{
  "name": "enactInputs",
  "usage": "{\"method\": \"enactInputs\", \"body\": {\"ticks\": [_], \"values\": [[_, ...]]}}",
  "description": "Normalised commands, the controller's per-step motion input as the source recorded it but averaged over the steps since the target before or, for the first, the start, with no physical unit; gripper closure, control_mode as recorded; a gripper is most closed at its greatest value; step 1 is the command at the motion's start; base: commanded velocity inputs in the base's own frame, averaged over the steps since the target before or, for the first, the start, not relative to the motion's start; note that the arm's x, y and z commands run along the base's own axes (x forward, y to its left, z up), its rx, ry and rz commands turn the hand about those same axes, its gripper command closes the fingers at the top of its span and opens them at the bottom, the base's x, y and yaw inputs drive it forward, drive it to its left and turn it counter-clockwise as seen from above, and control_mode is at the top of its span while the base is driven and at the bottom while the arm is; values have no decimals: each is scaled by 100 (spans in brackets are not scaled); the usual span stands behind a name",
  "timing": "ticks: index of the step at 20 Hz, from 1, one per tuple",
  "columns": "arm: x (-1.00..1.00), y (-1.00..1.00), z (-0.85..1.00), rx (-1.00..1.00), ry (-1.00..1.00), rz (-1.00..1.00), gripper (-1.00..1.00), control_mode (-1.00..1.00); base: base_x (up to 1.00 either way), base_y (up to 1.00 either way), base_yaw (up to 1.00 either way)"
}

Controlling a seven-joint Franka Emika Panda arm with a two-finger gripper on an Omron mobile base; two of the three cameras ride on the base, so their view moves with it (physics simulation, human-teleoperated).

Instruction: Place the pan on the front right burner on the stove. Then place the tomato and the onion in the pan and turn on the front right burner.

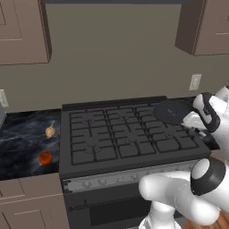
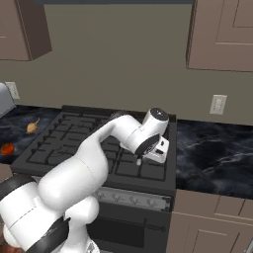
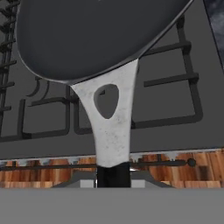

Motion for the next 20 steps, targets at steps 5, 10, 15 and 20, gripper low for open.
{"method": "enactInputs", "body": {"ticks": [5,10,15,20], "values": [[11,0,-21,0,3,-2,100,-100,0,0,0],[2,0,-25,0,10,-1,100,-100,0,0,0],[0,0,-30,0,12,0,100,-100,0,0,0],[7,0,-30,0,2,0,100,-100,0,0,0]]}}
